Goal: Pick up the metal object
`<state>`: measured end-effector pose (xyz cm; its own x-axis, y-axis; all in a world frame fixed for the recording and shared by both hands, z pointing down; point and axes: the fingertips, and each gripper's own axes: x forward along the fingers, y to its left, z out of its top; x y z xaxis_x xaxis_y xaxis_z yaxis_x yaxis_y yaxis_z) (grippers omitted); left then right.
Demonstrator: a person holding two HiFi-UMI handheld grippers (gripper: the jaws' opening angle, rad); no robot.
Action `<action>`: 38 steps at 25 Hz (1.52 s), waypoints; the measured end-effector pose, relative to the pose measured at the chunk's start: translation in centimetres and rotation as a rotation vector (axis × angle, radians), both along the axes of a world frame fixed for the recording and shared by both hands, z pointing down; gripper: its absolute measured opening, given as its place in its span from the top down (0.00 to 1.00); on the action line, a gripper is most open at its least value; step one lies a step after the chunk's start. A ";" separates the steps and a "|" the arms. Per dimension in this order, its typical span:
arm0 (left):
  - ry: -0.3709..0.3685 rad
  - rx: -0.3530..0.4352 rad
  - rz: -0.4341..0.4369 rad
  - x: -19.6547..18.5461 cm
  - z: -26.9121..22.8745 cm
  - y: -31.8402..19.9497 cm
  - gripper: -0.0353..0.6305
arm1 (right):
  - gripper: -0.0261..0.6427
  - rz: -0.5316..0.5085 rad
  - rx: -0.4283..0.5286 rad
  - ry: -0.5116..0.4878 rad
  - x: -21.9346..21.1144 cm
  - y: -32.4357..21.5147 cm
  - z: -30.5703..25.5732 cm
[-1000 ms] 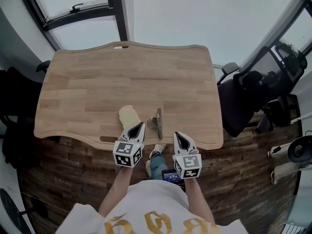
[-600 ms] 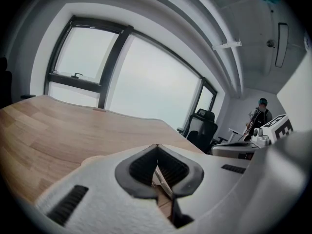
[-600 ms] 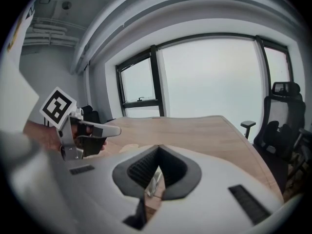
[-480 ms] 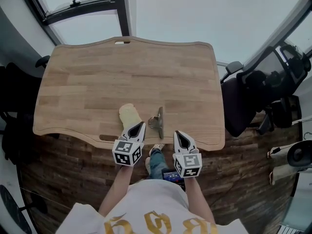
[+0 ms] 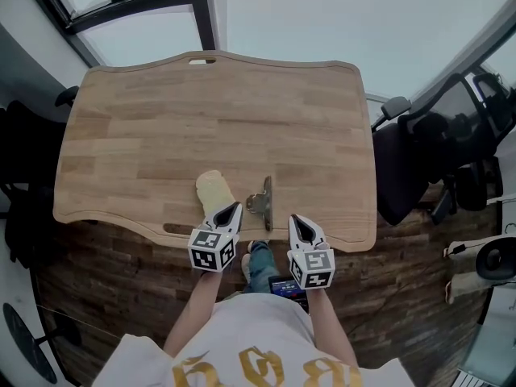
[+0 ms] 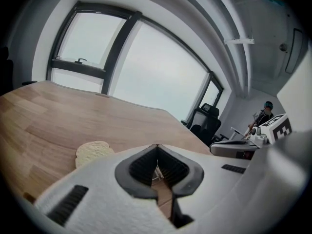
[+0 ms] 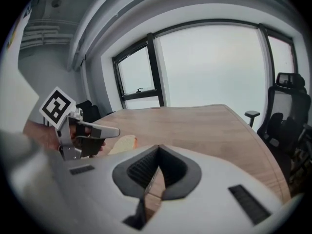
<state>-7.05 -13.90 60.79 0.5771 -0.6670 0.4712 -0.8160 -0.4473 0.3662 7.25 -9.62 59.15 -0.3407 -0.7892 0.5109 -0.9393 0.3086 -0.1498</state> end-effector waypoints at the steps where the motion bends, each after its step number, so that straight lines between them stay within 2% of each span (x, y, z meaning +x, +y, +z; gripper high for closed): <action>1: -0.006 -0.003 -0.001 0.0 0.3 -0.1 0.92 | 0.94 -0.004 -0.008 -0.004 -0.1 -0.2 0.3; 4: -0.027 -0.021 0.000 0.0 1.3 -0.5 0.92 | 0.94 -0.015 -0.040 -0.012 -0.2 -0.8 1.2; 13: -0.026 -0.097 0.029 1.6 4.1 -1.4 0.92 | 0.94 -0.038 -0.130 -0.013 0.3 -1.7 4.4; 20: 0.040 -0.232 0.073 3.5 6.4 -1.5 0.90 | 0.94 -0.044 -0.164 -0.022 0.9 -3.1 5.7; 22: 0.053 -0.277 0.083 4.0 7.2 -1.4 0.80 | 0.94 -0.047 -0.175 -0.027 1.0 -3.4 6.2; 27: 0.128 -0.372 0.086 5.1 8.7 -1.0 0.73 | 0.94 -0.052 -0.208 -0.032 1.1 -3.3 7.5; 35: 0.168 -0.445 0.077 5.5 10.1 -1.0 0.73 | 0.94 -0.049 -0.220 -0.019 1.8 -3.6 7.9; 38: 0.182 -0.471 0.067 5.5 10.4 -0.9 0.80 | 0.94 -0.050 -0.213 -0.017 2.0 -4.1 7.6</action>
<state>-1.56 -14.81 71.19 0.7116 -0.3651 0.6002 -0.6958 -0.2482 0.6740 9.26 -13.69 66.78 -0.3865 -0.6458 0.6584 -0.9205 0.3141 -0.2323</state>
